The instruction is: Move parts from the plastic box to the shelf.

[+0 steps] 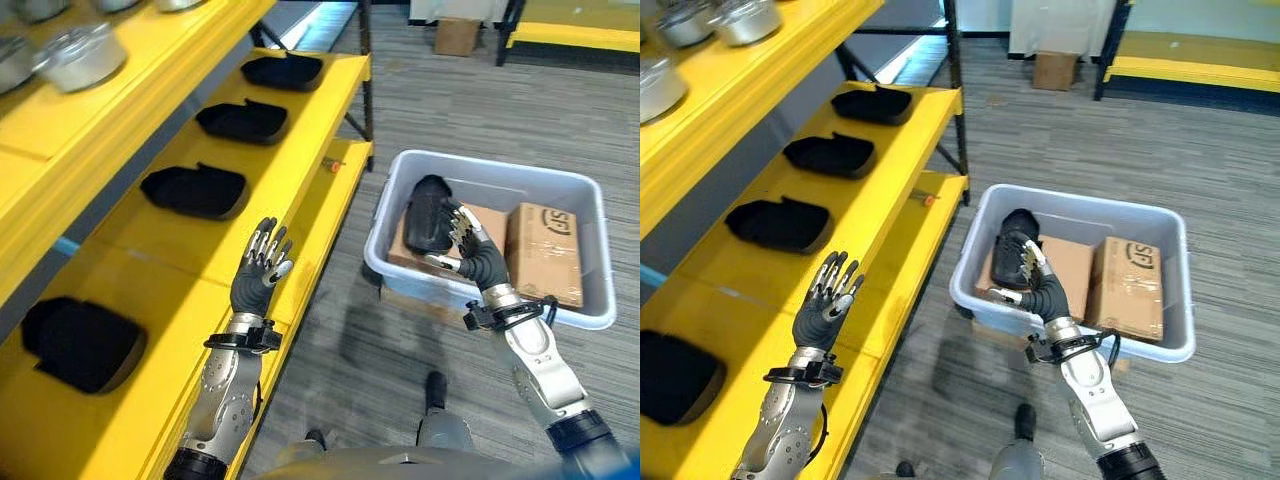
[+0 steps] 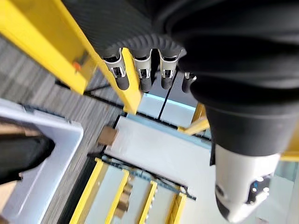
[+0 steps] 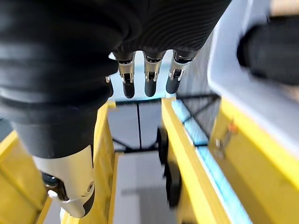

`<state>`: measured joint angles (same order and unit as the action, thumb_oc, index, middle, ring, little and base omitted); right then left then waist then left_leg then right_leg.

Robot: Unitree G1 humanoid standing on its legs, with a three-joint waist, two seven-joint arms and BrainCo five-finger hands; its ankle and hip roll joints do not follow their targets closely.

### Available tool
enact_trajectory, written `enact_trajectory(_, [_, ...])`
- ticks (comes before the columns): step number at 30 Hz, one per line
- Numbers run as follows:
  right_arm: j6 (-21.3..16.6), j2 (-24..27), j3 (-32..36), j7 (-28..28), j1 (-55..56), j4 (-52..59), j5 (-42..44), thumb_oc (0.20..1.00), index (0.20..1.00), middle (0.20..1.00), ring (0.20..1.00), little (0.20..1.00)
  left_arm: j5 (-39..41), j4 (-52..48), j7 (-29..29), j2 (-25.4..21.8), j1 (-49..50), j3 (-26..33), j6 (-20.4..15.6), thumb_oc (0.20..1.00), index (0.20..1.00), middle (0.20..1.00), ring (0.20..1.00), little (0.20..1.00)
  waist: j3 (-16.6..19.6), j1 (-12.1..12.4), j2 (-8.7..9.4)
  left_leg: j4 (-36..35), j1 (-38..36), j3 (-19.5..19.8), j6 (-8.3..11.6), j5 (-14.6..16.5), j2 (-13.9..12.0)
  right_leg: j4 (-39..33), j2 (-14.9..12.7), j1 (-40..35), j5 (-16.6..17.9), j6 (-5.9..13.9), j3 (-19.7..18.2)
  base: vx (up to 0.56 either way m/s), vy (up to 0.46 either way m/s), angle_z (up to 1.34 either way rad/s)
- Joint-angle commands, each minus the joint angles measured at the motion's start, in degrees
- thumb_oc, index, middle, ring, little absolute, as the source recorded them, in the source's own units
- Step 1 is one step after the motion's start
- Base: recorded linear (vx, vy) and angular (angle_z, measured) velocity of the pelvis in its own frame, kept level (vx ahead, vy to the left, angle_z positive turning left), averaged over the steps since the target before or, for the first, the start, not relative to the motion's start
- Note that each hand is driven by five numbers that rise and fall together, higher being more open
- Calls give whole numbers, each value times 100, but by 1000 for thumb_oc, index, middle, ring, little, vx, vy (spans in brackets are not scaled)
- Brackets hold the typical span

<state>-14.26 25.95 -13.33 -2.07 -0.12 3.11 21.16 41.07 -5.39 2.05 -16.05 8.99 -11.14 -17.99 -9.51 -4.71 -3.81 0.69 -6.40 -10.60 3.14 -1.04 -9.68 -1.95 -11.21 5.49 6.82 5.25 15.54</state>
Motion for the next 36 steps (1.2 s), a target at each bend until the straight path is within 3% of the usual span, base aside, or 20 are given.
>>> enact_trajectory(1, [-406,-77,-35,-68,-263,247,-2,1000,1000,1000,1000,1000,-64,-153,-55,-306,-293,142,-283,1000,1000,1000,1000,1000,147,-77,238,1,-124,-38,251,335,73,607,-354,449,166,382,-291,91,-282,10])
enact_trajectory(3, [-479,30,48,-168,-360,246,-14,1000,1000,1000,1000,1000,-57,-154,-93,-256,-330,141,-288,1000,1000,1000,1000,1000,80,-121,168,394,2,-31,423,-184,-272,652,59,515,-43,171,-372,115,-354,2])
enact_trajectory(6, [-545,92,58,-198,-373,306,-17,1000,1000,1000,1000,1000,-68,-135,-99,-237,-336,114,-274,1000,1000,1000,1000,1000,-75,-49,248,1715,555,206,439,-726,-572,507,413,329,-197,-142,-474,77,-311,-40])
enact_trajectory(8, [-571,146,65,-270,-381,342,-33,1000,1000,1000,1000,1000,-62,-124,-129,-216,-337,54,-249,1000,1000,1000,1000,1000,-285,92,381,2587,1021,497,326,-877,-398,406,517,88,-341,-320,-536,102,-244,-33])
enact_trajectory(10, [-551,189,87,-345,-432,372,-106,1000,1000,1000,1000,1000,-65,-116,-211,-189,-368,25,-225,1000,1000,1000,1000,1000,-439,223,453,2314,1560,725,197,-651,-204,381,459,-21,-406,-260,-624,99,-19,-23])
enact_trajectory(12, [-575,173,91,-387,-487,319,-83,1000,1000,1000,1000,1000,-23,-114,-234,-176,-338,25,-229,1000,1000,1000,1000,1000,-475,250,498,1732,1649,810,211,-733,-351,394,457,-30,-413,-176,-765,122,118,-46])
enact_trajectory(13, [-594,156,85,-418,-487,272,-71,1000,1000,1000,1000,1000,-41,-108,-267,-177,-334,45,-249,1000,1000,1000,1000,1000,-521,316,495,1319,1702,850,258,-894,-447,458,457,-39,-480,-145,-838,253,341,-90])
enact_trajectory(14, [-645,164,129,-513,-531,181,-128,1000,1000,1000,1000,1000,-114,-28,-352,-163,-334,132,-341,1000,1000,1000,1000,1000,-626,508,410,100,1814,1341,456,-1293,-506,569,482,-102,-648,-34,-1153,247,374,-91])
enact_trajectory(15, [-656,170,157,-528,-529,177,-142,1000,1000,1000,1000,1000,-113,-20,-370,-146,-334,173,-364,1000,1000,1000,1000,1000,-637,506,369,-21,1801,1328,537,-1366,-574,591,465,-109,-677,5,-1215,228,392,-110])
enact_trajectory(17, [-651,142,136,-484,-518,102,-113,1000,1000,1000,1000,1000,-119,-21,-366,-125,-292,223,-401,1000,1000,1000,1000,1000,-608,505,307,-206,1552,1268,525,-1114,-594,623,453,-34,-692,58,-1353,134,325,-165])
enact_trajectory(18, [-649,40,168,-475,-444,85,-34,1000,1000,1000,1000,1000,-123,24,-351,-124,-360,210,-451,1000,1000,1000,1000,1000,-627,420,245,-105,1413,908,519,-964,-542,582,268,-74,-613,170,-1401,186,426,-144])
enact_trajectory(24, [-490,-174,-221,-407,-642,73,28,1000,1000,1000,1000,1000,-273,102,-602,-275,-664,233,-546,1000,1000,1000,1000,1000,-767,342,460,425,1542,425,337,-312,-117,298,-308,40,-200,489,-1677,30,270,-26])
enact_trajectory(26, [-470,-166,-271,-392,-699,88,11,1000,1000,1000,1000,1000,-333,123,-676,-306,-743,247,-577,1000,1000,1000,1000,1000,-773,325,514,515,1603,361,300,-187,-52,245,-385,117,-119,558,-1748,-10,142,-12])
enact_trajectory(31, [-452,-148,-297,-372,-729,147,-5,1000,1000,1000,1000,1000,-542,160,-806,-345,-1046,175,-571,1000,1000,1000,1000,1000,-793,254,647,665,1775,268,264,-59,-1,207,-443,343,2,600,-1840,-3,48,-10])
enact_trajectory(36, [-481,-121,-331,-422,-718,251,1,1000,1000,1000,1000,1000,-735,311,-950,-317,-1433,-109,-540,1000,1000,1000,1000,1000,-878,115,705,504,1779,156,317,-167,-82,215,-352,572,56,590,-1908,-25,-3,-16])
